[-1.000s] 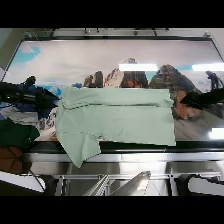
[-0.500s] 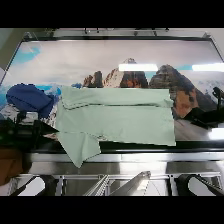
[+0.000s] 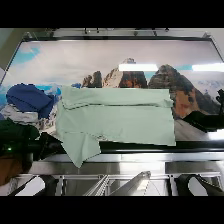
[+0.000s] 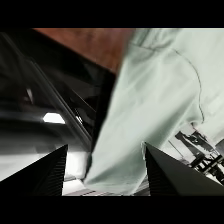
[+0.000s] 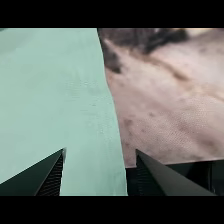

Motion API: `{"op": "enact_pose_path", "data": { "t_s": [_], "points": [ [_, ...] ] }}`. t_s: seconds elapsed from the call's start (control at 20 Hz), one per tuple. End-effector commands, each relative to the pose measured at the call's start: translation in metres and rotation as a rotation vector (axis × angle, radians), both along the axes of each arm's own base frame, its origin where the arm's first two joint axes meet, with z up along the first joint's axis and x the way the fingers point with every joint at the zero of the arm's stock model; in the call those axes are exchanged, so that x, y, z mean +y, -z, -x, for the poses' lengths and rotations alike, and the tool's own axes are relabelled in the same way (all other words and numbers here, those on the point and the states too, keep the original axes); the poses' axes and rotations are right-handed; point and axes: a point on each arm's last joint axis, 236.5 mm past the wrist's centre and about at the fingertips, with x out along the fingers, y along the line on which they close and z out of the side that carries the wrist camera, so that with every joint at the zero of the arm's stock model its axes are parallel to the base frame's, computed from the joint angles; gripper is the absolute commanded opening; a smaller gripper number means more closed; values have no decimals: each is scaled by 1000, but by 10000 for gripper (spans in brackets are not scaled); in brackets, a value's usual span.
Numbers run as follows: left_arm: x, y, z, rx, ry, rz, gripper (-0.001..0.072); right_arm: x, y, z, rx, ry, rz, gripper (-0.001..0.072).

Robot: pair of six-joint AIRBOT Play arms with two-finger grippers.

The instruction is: Fold the shirts.

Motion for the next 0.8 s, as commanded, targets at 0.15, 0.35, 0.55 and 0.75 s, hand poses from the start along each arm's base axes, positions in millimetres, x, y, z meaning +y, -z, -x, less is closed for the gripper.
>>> {"op": "enact_pose_path", "data": {
  "t_s": [0.15, 0.35, 0.55, 0.75],
  "points": [
    [-44, 16, -42, -98, 11, 100, 498, 4, -6, 1, -16, -2, -6, 502],
    [-72, 12, -57, -134, 162, 128, 348, 11, -5, 11, 27, -12, -36, 502],
    [-80, -4, -48, -122, 229, 193, 81, -4, 19, 44, 192, 59, 11, 502],
    [-84, -11, -26, -105, 263, 266, 37, 6, 54, 80, 346, 105, -40, 501]
  ]
}}
